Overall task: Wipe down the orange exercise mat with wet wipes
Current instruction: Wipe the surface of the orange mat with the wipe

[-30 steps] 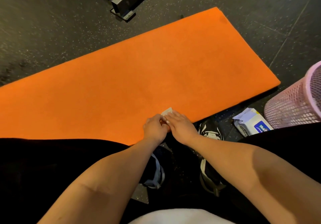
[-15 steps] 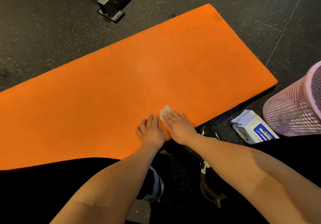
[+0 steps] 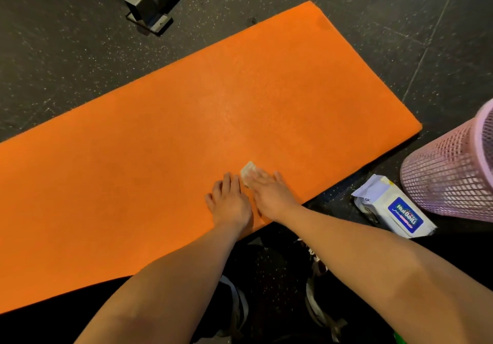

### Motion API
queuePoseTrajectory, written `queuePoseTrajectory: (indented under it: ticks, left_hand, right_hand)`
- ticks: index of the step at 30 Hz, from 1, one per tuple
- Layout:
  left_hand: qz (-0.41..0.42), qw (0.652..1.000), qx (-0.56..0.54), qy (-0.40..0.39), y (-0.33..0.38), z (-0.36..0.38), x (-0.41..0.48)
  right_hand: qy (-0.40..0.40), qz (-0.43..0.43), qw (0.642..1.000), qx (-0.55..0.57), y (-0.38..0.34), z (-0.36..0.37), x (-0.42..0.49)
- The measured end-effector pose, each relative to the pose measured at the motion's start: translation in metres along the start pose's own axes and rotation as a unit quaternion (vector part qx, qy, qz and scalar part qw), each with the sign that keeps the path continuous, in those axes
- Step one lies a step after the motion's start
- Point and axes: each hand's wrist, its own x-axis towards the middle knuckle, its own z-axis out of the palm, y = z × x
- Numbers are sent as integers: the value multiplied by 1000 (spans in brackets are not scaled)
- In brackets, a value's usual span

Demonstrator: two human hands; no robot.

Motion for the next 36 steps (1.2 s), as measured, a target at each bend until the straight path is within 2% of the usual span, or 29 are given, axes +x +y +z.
queuePoseTrajectory:
  ticks: [3, 5, 7, 11, 13, 15, 18, 20, 22, 25, 28, 31, 34, 36]
  left_hand:
    - [-5, 1000, 11, -14, -2, 4, 4]
    - [7, 1000, 2, -4, -5, 7, 3]
    - [12, 1000, -10, 8, -9, 8, 2]
    - [36, 999, -27, -1, -16, 6, 0]
    - [53, 998, -17, 1, -22, 5, -1]
    - [64, 998, -19, 17, -27, 7, -3]
    - [61, 996, -47, 49, -30, 11, -4]
    - [53, 995, -66, 58, -30, 11, -5]
    - [40, 994, -92, 53, -30, 8, -5]
    - [26, 992, -110, 54, -33, 2, -10]
    - [10, 996, -48, 76, -36, 3, -20]
    - [-42, 996, 1, 79, -38, 2, -28]
    - [-36, 998, 21, 44, -40, -1, -33]
    - [-30, 999, 23, 31, -41, -3, -39]
  right_hand:
    - [39, 149, 988, 19, 23, -12, 5]
    - [45, 190, 980, 31, 26, -11, 7]
    - [43, 159, 986, 30, 14, -1, 6]
    - [-21, -20, 999, 20, -16, 16, 2]
    - [-36, -55, 998, 0, -10, 13, 3]
    - [-32, -42, 998, -22, 4, 6, 7]
    - [19, 105, 994, 0, 17, -2, 17]
    - [37, 153, 987, 29, 9, -2, 21]
    - [30, 113, 992, 35, -7, 4, 17]
    - [16, -20, 1000, 13, -27, 19, 4]
    - [-12, -94, 995, 8, -29, 26, -6]
    - [-5, -62, 998, -12, -19, 18, -12]
    - [24, 56, 998, 4, -10, 9, -13]
    - [34, 95, 995, 29, -13, 11, -17]
